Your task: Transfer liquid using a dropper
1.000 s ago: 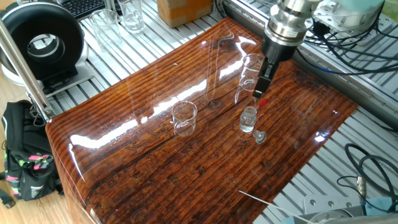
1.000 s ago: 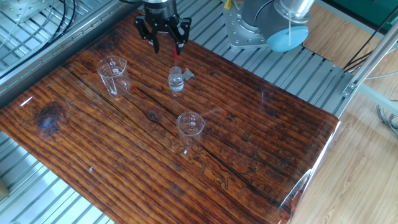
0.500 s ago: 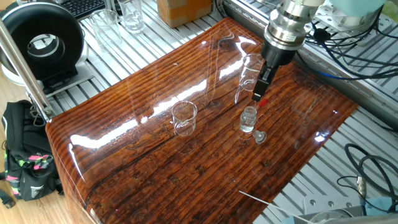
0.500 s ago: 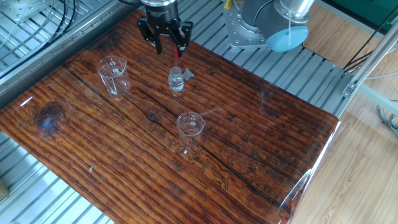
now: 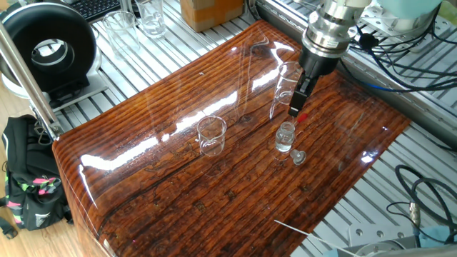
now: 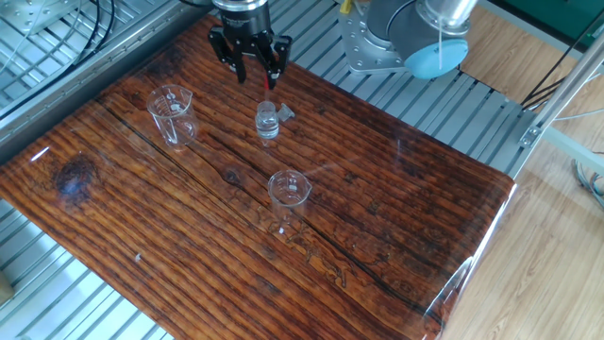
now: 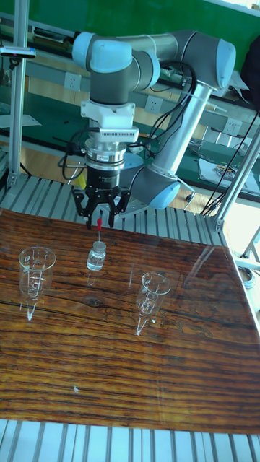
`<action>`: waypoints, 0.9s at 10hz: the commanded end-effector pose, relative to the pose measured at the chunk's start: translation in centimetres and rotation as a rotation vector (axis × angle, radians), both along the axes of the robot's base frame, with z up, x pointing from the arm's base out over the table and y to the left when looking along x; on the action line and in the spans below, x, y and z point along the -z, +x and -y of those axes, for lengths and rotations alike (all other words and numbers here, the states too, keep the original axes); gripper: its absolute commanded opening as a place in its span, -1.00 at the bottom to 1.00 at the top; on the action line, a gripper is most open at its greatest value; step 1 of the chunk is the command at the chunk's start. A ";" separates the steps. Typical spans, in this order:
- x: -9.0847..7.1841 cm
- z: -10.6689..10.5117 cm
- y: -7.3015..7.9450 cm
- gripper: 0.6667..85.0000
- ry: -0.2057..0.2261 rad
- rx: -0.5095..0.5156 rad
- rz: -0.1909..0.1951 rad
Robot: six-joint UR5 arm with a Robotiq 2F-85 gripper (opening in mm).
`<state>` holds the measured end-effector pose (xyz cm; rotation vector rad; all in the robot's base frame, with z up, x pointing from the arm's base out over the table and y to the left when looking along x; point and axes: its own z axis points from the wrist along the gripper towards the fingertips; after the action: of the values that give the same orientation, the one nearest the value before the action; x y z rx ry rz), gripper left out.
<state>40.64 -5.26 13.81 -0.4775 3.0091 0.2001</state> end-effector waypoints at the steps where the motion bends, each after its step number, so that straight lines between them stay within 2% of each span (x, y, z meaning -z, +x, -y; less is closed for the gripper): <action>1: -0.6 -0.7 0.7 0.26 0.038 0.055 0.042; 2: -0.9 -0.6 -1.2 0.26 0.045 0.064 0.030; 4: -0.1 1.1 -3.9 0.26 0.023 0.061 0.020; 5: 0.5 1.8 -4.3 0.26 0.003 0.066 0.025; 6: 0.9 1.4 -4.7 0.26 0.012 0.078 0.023; 7: 1.1 0.5 -4.5 0.26 0.027 0.090 0.027; 9: 0.5 -1.1 -3.4 0.26 0.030 0.103 0.025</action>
<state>36.81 -5.58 13.05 -0.3538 3.0003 0.2087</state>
